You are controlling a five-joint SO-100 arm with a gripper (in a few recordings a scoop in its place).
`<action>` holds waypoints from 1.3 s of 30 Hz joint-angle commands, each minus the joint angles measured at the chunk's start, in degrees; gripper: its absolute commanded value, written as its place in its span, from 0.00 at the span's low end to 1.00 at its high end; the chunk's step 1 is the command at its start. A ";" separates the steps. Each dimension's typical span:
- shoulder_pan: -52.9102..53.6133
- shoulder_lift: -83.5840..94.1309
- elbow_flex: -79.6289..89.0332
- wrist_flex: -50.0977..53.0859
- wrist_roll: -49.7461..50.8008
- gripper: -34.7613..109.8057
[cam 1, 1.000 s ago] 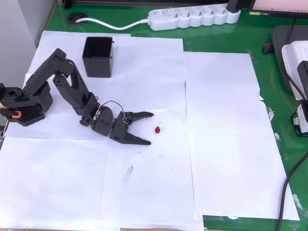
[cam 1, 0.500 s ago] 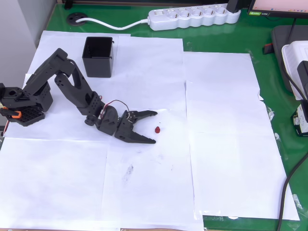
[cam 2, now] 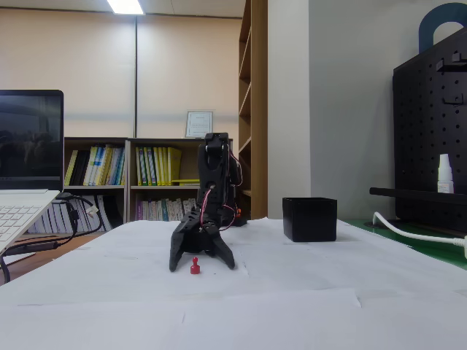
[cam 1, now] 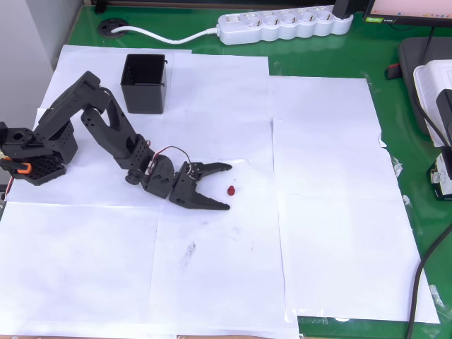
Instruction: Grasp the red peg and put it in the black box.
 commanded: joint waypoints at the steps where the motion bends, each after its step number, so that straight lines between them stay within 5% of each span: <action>1: -1.14 0.88 0.97 -0.44 0.79 0.54; 18: -2.37 1.32 1.14 -0.79 0.35 0.54; 24: -2.55 1.49 1.23 -0.79 0.53 0.24; 39: -2.20 2.20 2.37 -0.53 -0.35 0.24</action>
